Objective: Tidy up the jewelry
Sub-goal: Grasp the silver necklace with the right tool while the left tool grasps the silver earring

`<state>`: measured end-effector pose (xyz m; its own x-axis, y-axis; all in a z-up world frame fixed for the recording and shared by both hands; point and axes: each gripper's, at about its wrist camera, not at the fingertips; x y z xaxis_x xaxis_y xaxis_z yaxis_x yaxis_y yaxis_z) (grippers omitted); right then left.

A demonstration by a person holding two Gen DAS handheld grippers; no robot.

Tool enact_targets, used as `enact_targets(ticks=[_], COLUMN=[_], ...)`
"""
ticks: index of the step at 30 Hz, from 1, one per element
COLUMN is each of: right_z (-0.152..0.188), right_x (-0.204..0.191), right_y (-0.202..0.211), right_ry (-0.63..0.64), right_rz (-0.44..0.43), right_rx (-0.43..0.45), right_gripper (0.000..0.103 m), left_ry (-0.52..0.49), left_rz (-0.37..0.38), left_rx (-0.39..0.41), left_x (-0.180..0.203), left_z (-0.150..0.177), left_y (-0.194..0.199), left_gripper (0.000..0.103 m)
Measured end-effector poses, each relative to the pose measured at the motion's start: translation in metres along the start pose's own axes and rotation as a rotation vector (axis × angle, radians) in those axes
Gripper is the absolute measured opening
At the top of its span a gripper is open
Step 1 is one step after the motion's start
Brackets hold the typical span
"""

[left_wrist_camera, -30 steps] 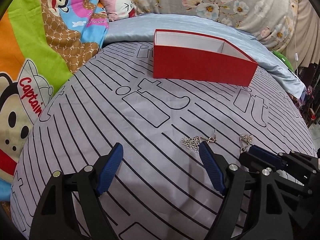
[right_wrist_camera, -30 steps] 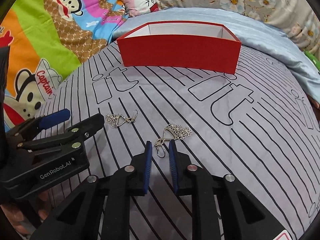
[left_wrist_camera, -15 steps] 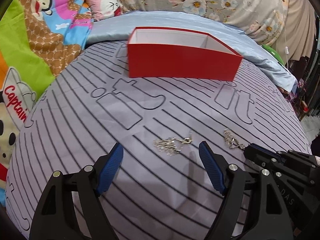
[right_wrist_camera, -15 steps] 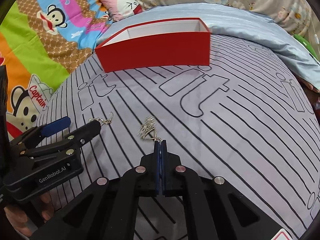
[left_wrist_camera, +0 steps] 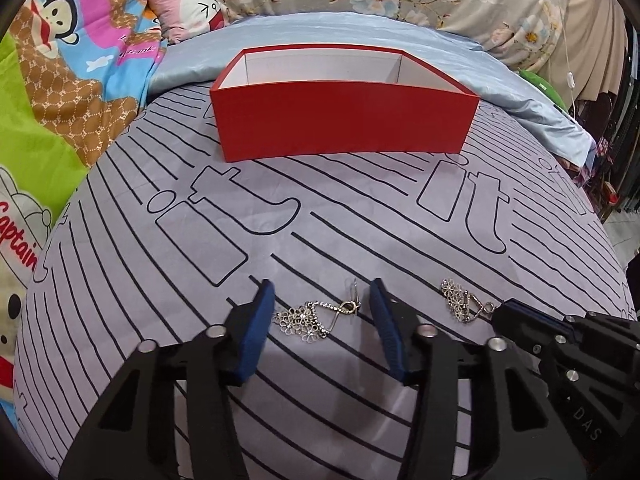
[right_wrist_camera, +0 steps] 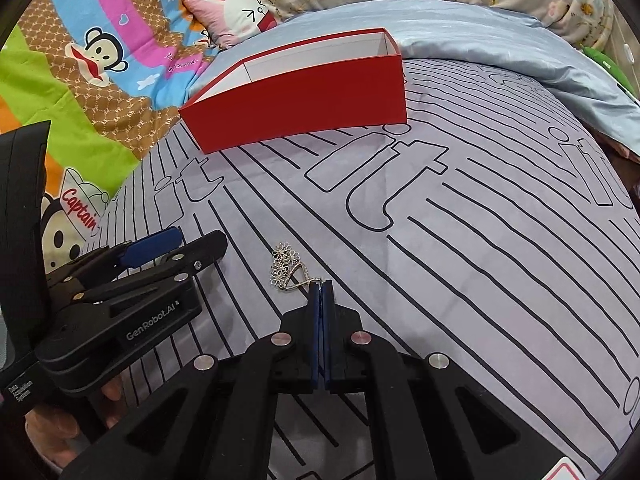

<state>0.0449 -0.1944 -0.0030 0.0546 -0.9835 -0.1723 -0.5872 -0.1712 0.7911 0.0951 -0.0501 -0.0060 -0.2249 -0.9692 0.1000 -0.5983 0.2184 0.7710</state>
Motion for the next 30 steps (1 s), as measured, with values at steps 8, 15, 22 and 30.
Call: enact_targets(ticks=[8, 15, 22, 30], right_z=[0.000, -0.001, -0.010, -0.023], right_x=[0.001, 0.001, -0.004, -0.009], right_y=[0.000, 0.001, 0.013, 0.032], right_ry=[-0.004, -0.007, 0.003, 0.016], right_rz=[-0.005, -0.009, -0.014, -0.024], right_rx=[0.000, 0.004, 0.035, 0.086], right_gripper=[0.001, 0.001, 0.001, 0.001], left_ry=[-0.034, -0.010, 0.016, 0.038], left_rz=[0.025, 0.035, 0.024, 0.015], left_rx=[-0.001, -0.013, -0.021, -0.020], left_x=[0.006, 0.003, -0.002, -0.007], left_z=[0.000, -0.003, -0.006, -0.017], left_y=[0.000, 0.000, 0.005, 0.020], left_gripper=[0.007, 0.001, 0.001, 0.001])
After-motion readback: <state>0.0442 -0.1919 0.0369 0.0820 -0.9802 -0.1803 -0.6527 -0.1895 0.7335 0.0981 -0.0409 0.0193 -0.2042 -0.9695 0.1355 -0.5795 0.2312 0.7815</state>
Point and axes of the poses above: each gripper's, at about its wrist camera, not at the fingertips, and y roughly against the way its jaws point, x to its right, z to its underside, and after that the axes turned 5 degrees about y, right-handed
